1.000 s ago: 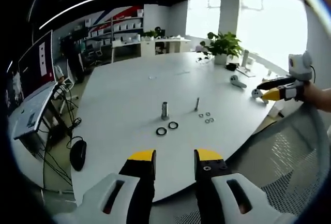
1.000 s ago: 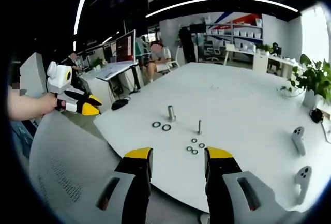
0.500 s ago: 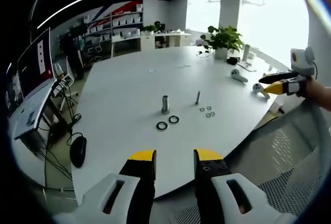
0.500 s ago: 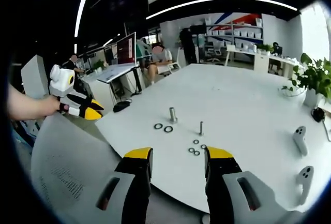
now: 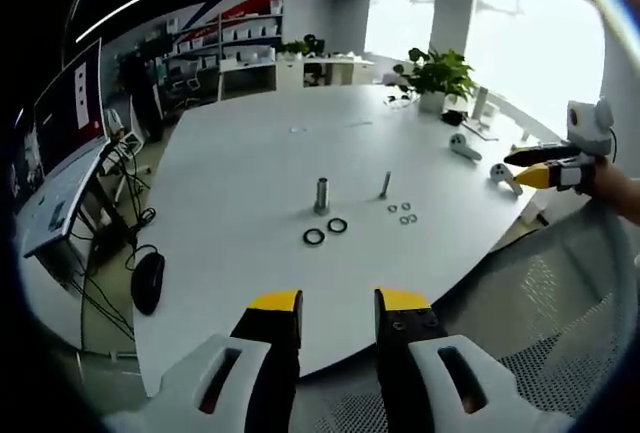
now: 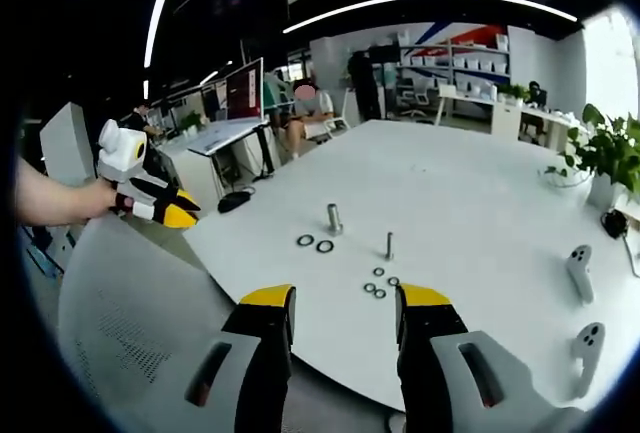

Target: Place the washer onto the threaded stud by aligning its center hole with the stud, sliding it down to the base, and recovering from edge contact or off-axis alignment until the washer reaches the visible bottom stop.

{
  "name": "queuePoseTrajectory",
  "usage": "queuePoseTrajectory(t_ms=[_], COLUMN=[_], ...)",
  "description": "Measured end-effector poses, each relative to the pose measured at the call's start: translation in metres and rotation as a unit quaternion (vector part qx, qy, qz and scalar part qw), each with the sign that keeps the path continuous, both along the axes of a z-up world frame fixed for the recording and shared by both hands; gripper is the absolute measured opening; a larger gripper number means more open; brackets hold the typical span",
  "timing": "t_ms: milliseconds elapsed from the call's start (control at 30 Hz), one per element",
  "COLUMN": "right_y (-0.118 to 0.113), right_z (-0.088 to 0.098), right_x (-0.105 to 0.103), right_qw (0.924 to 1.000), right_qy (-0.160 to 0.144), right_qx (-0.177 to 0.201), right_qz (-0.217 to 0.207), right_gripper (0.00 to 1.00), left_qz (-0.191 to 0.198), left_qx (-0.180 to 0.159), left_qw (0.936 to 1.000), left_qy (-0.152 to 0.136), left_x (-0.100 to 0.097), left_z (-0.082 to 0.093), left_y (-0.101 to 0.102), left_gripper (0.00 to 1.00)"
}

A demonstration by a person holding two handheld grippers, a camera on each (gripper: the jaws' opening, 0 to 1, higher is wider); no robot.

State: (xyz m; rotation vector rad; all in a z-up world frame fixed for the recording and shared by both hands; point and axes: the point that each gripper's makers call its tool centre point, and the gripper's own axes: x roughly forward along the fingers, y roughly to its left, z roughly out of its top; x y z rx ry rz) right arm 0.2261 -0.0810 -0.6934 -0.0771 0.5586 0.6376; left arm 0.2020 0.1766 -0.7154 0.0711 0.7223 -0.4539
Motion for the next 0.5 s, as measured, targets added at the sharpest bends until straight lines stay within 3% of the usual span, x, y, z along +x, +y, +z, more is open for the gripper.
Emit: queuePoseTrajectory(t_ms=[100,167,200,267,467,500], right_y=[-0.003,-0.003,-0.002,-0.002,-0.004,-0.004], right_z=[0.002,0.002,0.000,-0.002,-0.002,-0.002], right_x=[0.001,0.002,0.001,0.000,0.000,0.000], right_qw=[0.9999,0.9999,1.0000,1.0000,0.9999,0.9999], right_qy=[0.000,0.001,0.003,0.006,0.009,0.009], right_qx=[0.011,0.010,0.007,0.002,0.006,0.006], right_qz=[-0.009,-0.009,-0.007,-0.004,-0.010,-0.011], right_gripper=[0.42,0.42,0.43,0.43,0.43,0.43], left_qz=[-0.007,-0.021,-0.023,-0.019,-0.023,-0.029], left_qx=[0.002,0.045,0.043,0.019,0.016,0.008], left_qw=[1.0000,0.9986,0.9986,0.9996,0.9995,0.9990], left_qy=[-0.001,-0.019,-0.023,-0.006,0.013,0.034], left_x=[0.000,0.002,0.002,0.001,0.005,0.003], left_z=[0.001,0.004,0.006,0.002,-0.002,-0.006], left_y=[-0.004,0.000,-0.003,-0.005,-0.005,-0.008], left_gripper=[0.27,0.23,0.23,0.25,0.31,0.31])
